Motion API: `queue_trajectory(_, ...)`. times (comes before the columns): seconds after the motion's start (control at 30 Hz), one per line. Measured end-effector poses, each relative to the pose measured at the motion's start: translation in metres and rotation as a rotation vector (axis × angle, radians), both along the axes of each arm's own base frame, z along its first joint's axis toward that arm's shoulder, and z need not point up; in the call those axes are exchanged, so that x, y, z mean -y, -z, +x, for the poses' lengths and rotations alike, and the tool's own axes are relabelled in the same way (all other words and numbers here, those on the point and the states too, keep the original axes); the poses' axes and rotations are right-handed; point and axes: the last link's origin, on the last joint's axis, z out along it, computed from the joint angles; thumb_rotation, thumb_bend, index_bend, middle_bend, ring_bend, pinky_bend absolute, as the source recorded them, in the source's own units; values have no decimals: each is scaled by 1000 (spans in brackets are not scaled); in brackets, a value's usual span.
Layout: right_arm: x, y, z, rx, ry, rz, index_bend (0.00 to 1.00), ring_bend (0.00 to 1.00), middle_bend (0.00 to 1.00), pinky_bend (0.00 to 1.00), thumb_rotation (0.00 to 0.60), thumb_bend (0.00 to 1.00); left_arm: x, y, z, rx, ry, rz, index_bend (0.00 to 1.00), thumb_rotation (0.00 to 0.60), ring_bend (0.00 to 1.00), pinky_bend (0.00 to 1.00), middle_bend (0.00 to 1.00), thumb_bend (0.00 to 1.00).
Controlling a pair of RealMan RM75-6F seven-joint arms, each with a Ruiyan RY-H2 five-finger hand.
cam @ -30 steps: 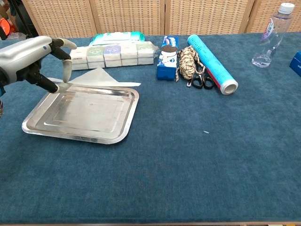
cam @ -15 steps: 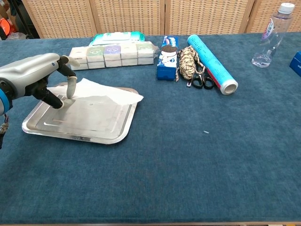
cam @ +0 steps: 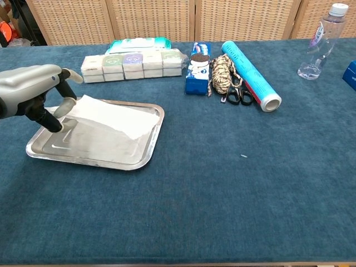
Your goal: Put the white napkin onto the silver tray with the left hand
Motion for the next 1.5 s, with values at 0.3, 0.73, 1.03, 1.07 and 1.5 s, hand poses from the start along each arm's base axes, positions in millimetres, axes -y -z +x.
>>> queue_trajectory(0.3, 0, 0, 0, 3, -2, 1, 42, 0, 0, 0, 600, 0, 3, 2, -4, -15, -46, -42, 878, 600, 0, 0, 110, 428)
queue_trajectory(0.73, -1, -1, 0, 10, -4, -4, 43, 0, 0, 0, 600, 0, 0, -11, 12, 181, 67, -6, 494, 600, 0, 0, 45, 335)
queue_trajectory(1.03, -1, -2, 0, 12, -5, -7, 42, 0, 0, 0, 600, 0, -6, -12, 1, 383, 47, -182, 389, 587, 0, 0, 8, 226)
queue_trajectory(1.07, -1, -2, 0, 11, -4, -7, 42, 0, 0, 0, 600, 0, -7, -12, -3, 387, 31, -210, 389, 585, 0, 0, 8, 221)
queue_trajectory(1.5, -1, -1, 0, 10, -3, -7, 43, 0, 0, 0, 600, 0, -41, -26, -29, 320, -114, -326, 390, 581, 0, 0, 8, 217)
